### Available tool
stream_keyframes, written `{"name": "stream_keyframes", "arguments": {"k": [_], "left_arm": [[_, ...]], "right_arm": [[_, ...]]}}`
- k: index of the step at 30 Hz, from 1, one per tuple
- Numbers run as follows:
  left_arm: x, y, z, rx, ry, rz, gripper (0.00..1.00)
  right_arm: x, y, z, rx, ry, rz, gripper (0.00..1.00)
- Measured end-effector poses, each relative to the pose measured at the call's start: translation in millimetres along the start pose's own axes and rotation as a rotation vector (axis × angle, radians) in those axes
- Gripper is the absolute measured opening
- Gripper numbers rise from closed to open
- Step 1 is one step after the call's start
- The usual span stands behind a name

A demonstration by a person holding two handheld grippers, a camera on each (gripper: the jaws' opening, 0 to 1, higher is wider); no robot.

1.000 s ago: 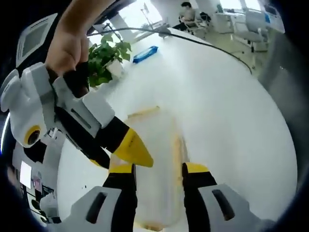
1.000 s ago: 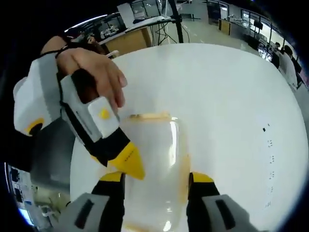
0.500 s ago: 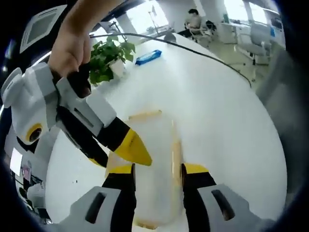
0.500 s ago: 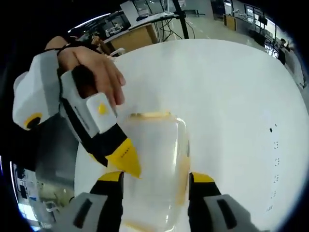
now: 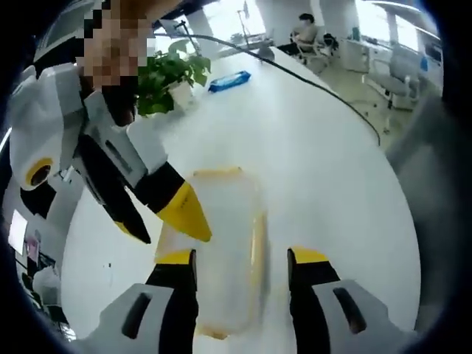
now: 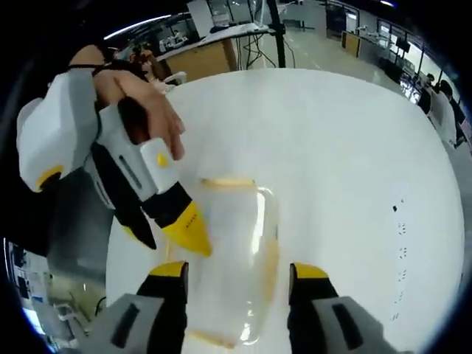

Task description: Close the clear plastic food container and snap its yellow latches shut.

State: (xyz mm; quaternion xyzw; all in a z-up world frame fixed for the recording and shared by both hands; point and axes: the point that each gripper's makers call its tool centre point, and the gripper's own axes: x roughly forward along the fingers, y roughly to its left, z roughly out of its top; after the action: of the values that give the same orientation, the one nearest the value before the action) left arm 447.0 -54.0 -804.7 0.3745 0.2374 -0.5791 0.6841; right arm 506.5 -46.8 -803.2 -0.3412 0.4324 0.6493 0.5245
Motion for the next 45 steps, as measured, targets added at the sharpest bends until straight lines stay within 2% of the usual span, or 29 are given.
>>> {"name": "stream_keyframes", "arguments": {"k": [5, 11, 14, 15, 18, 22, 24, 27, 31, 33, 35, 36, 38, 39, 40, 42, 43, 45], "left_arm": [[-3.0, 1.5, 1.8, 0.003, 0.013, -0.062, 0.45], [-5.9, 17.3, 5.6, -0.015, 0.017, -0.082, 0.43], [-6.7, 32.9, 0.0, 0.001, 0.041, -0.074, 0.41], [-7.0, 36.4, -2.4, -0.010, 0.051, -0.079, 0.40], [-6.5, 44.1, -8.2, -0.041, 0.066, -0.106, 0.43], [-4.7, 47.2, -12.9, -0.043, 0.081, -0.112, 0.43], [-4.5, 44.6, -10.5, -0.048, 0.071, -0.123, 0.46], [-4.2, 50.6, -11.1, -0.069, 0.075, -0.091, 0.45], [-3.8, 55.9, -13.2, -0.188, 0.071, -0.056, 0.46], [-4.9, 61.4, -14.5, -0.247, 0.069, -0.014, 0.46], [-6.9, 71.8, -13.5, -0.280, 0.050, 0.062, 0.44], [-9.5, 75.6, -13.6, -0.307, 0.041, 0.106, 0.46], [-11.1, 72.4, -17.3, -0.352, 0.058, 0.121, 0.51], [-12.8, 75.0, -19.8, -0.375, 0.063, 0.164, 0.53], [-14.4, 77.5, -19.8, -0.377, 0.055, 0.197, 0.50], [-16.5, 75.7, -20.2, -0.456, 0.035, 0.223, 0.43], [-16.5, 74.5, -22.6, -0.502, 0.037, 0.235, 0.44], [-18.0, 75.4, -29.0, -0.550, 0.057, 0.270, 0.51]], "right_arm": [[-4.4, 8.9, 0.7, -0.043, -0.003, -0.032, 0.56], [-6.4, 17.3, 0.7, -0.046, -0.010, -0.056, 0.55], [-7.7, 21.4, -1.1, -0.046, -0.010, -0.082, 0.55], [-9.5, 19.0, 2.9, -0.052, -0.033, -0.121, 0.53], [-10.7, 25.2, 1.5, -0.029, -0.040, -0.125, 0.53], [-9.7, 24.9, -0.1, -0.022, -0.051, -0.158, 0.53], [-8.6, 21.1, -0.9, -0.016, -0.053, -0.185, 0.55], [-10.5, 14.6, -0.1, 0.018, -0.074, -0.227, 0.53], [-16.1, 7.4, -3.7, 0.122, -0.116, -0.307, 0.51], [-16.7, 4.6, -5.4, 0.153, -0.137, -0.346, 0.51], [-18.3, -1.9, -9.1, 0.208, -0.165, -0.418, 0.51], [-17.4, -1.4, -9.3, 0.240, -0.181, -0.426, 0.53], [-17.1, -5.5, -14.6, 0.357, -0.203, -0.494, 0.55], [-16.7, -5.3, -14.7, 0.378, -0.215, -0.511, 0.55], [-16.6, -4.8, -15.8, 0.419, -0.229, -0.537, 0.53], [-16.1, -3.4, -15.2, 0.464, -0.255, -0.569, 0.53], [-16.2, -2.1, -19.5, 0.501, -0.242, -0.593, 0.54], [-21.2, -4.4, -19.7, 0.527, -0.263, -0.649, 0.54]]}}
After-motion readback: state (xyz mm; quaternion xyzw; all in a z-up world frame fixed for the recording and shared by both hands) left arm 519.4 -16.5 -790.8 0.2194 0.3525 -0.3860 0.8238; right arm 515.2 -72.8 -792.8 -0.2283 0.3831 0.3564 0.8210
